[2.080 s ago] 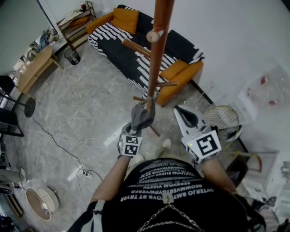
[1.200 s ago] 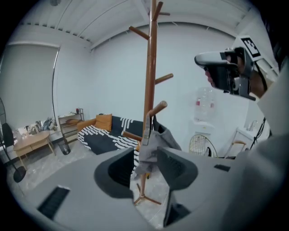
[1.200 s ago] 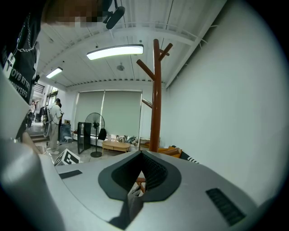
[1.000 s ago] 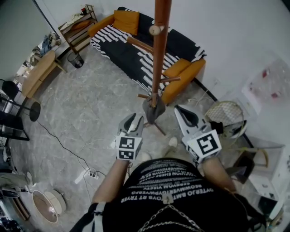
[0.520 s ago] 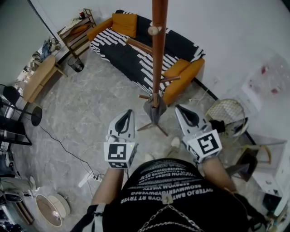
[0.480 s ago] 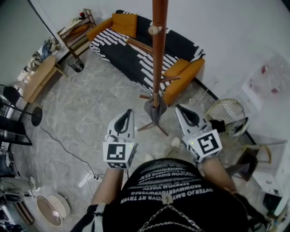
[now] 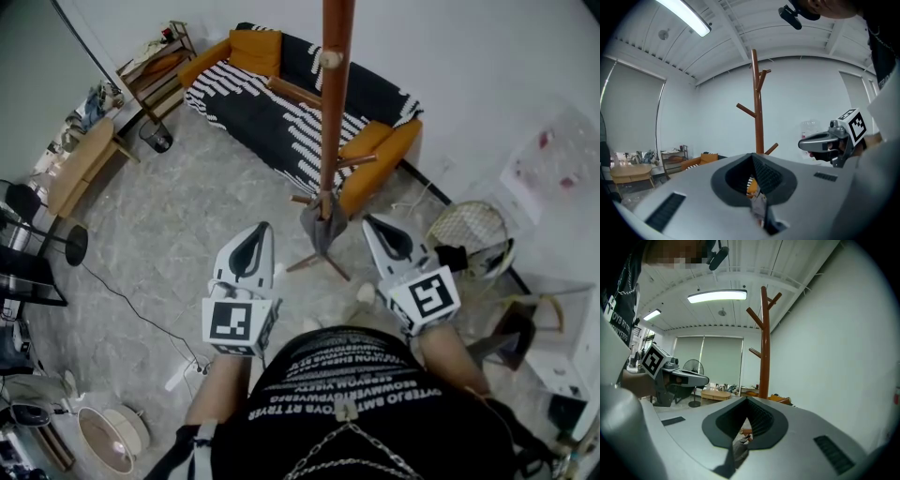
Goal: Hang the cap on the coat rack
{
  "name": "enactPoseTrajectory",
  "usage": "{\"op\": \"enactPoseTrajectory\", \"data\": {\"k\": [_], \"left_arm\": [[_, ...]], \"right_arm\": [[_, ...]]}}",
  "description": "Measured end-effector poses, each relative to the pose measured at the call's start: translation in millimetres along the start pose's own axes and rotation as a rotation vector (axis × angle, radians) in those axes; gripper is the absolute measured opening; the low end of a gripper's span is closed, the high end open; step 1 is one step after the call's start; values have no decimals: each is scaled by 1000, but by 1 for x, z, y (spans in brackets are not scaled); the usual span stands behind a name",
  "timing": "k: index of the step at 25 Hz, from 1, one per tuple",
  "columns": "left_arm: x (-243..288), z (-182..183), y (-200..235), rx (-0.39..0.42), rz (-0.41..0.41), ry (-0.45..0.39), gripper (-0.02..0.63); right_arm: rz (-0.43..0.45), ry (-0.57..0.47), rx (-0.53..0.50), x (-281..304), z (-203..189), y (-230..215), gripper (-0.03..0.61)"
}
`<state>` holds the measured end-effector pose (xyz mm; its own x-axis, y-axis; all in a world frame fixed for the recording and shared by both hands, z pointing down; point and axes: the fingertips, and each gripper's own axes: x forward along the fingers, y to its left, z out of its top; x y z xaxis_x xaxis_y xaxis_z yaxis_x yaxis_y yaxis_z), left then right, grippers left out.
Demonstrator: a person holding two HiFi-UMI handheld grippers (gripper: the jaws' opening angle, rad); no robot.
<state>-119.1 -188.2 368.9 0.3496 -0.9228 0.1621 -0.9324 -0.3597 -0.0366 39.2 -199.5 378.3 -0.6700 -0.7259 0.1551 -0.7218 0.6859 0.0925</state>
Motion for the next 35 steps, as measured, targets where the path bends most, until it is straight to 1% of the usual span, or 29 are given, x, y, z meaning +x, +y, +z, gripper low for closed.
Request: {"op": "enactPoseTrajectory", "data": {"k": [4, 7, 11, 20, 24, 35], "left_arm": [[-2, -5, 1, 25, -16, 8, 3], [-6, -8, 3, 7, -17, 8, 3], [-6, -12, 5, 20, -23, 18, 3], [-10, -16, 5, 1, -20, 19, 3], [-11, -23, 8, 16, -19, 30, 3], [-15, -30, 10, 10, -20, 42, 3]], "right_arm": [[-2, 4, -5, 0, 0, 4, 3], [-1, 4, -8, 0, 0, 11, 3], [3, 3, -8, 2, 0, 12, 3], [2, -1, -3, 1, 0, 17, 3], [2, -2, 1, 2, -2, 18, 3], [8, 7, -2, 5, -3, 26, 3]]}}
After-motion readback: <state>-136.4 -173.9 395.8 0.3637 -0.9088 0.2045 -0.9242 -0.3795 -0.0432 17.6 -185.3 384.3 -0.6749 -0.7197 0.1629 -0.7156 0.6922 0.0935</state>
